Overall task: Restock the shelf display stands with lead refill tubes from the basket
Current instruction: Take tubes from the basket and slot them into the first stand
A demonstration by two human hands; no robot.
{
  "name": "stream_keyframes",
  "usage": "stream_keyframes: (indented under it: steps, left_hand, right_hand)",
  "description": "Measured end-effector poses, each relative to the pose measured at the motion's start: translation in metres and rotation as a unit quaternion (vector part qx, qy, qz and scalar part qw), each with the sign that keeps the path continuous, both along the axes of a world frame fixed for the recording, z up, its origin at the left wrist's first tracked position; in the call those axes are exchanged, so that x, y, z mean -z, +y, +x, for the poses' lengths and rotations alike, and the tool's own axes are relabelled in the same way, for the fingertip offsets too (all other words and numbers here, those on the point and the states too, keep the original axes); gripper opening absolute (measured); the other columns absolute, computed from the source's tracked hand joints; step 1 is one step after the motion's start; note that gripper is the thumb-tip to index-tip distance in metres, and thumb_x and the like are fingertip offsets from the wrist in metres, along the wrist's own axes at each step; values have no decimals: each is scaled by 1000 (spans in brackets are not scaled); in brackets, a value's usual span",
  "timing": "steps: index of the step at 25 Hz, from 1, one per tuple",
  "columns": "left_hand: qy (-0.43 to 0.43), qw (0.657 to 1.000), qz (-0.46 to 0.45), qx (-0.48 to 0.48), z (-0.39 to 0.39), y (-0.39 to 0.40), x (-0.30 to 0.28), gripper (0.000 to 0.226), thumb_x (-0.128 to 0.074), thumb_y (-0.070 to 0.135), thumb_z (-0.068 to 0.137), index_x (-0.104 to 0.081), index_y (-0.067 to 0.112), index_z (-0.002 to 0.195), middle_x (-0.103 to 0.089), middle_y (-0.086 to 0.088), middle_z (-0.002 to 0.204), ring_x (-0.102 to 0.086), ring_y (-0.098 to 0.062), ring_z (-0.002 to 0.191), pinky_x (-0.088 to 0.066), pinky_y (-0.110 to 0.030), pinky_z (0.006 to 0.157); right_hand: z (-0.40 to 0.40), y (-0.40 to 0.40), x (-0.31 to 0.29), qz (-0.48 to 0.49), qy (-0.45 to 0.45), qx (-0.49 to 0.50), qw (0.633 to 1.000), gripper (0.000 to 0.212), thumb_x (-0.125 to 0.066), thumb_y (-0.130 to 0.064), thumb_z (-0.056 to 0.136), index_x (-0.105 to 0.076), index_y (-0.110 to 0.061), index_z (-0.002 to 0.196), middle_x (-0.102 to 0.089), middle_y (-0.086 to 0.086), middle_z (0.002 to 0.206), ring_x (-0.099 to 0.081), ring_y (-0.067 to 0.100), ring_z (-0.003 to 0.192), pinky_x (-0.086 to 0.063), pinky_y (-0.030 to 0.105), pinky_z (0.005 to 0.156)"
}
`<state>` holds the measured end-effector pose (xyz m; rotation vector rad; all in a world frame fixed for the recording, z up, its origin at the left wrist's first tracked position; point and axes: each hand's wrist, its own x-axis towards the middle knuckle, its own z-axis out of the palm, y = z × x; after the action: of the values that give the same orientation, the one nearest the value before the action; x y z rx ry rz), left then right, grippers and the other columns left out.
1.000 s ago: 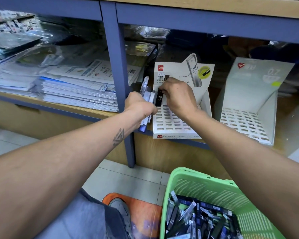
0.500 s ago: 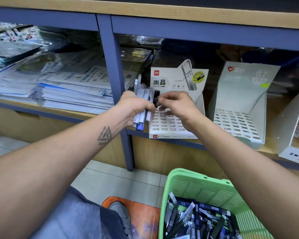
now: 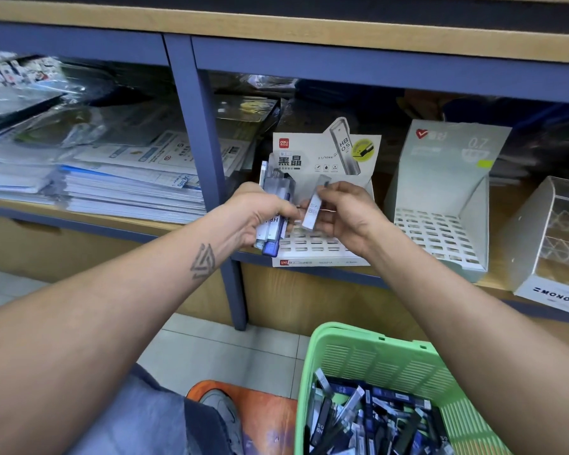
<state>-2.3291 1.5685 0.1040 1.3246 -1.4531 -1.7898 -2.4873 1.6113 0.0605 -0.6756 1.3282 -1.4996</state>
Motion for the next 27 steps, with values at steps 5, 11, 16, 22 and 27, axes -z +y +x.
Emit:
stream_keyframes:
  steps: [5,11,16,22,27]
  left_hand:
    - [-32,999,-2,-37,4,-12,3,34,-73,-16,72,-64,-9,104,-72,-27,95,-70,-28,59,-62,-48,61]
    - [-56,995,-27,-79,-1,-57,41,98,-79,5,10,-64,-5,107,-71,-25,100,-70,-43,93,-58,-59,76]
    - [-90,990,-53,-98,2,-28,18,48,-84,-7,53,-59,-2,94,-69,-23,93,-71,-37,85,-62,-45,66]
    - [-106,984,-82,-114,-4,-31,24,47,-84,0,73,-46,6,100,-51,-8,100,-52,-24,92,-47,-34,69]
    - [-155,975,-114,-107,-7,-35,34,52,-87,3,68,-52,6,106,-56,-9,100,-57,-26,97,-53,-34,76]
  right_hand:
    - [-10,2,7,53,149,-34,987,17,-57,-8,101,-69,-15,111,-60,10,80,-52,16,59,-44,25,51]
    - [-17,-8,9,54,298,17,953,17,-67,8,90,-67,-2,103,-72,19,95,-74,26,74,-62,34,75]
    - [-19,-14,8,35,413,63,908,26,-76,-5,83,-71,-26,97,-65,0,109,-62,17,97,-57,33,87]
    - [-11,-24,7,-43,445,115,887,18,-70,-10,93,-63,-19,107,-68,0,97,-68,17,88,-55,20,78]
    - [-4,-28,7,-118,560,93,815,10,-67,-10,94,-67,-12,105,-70,0,95,-66,16,89,-56,34,82]
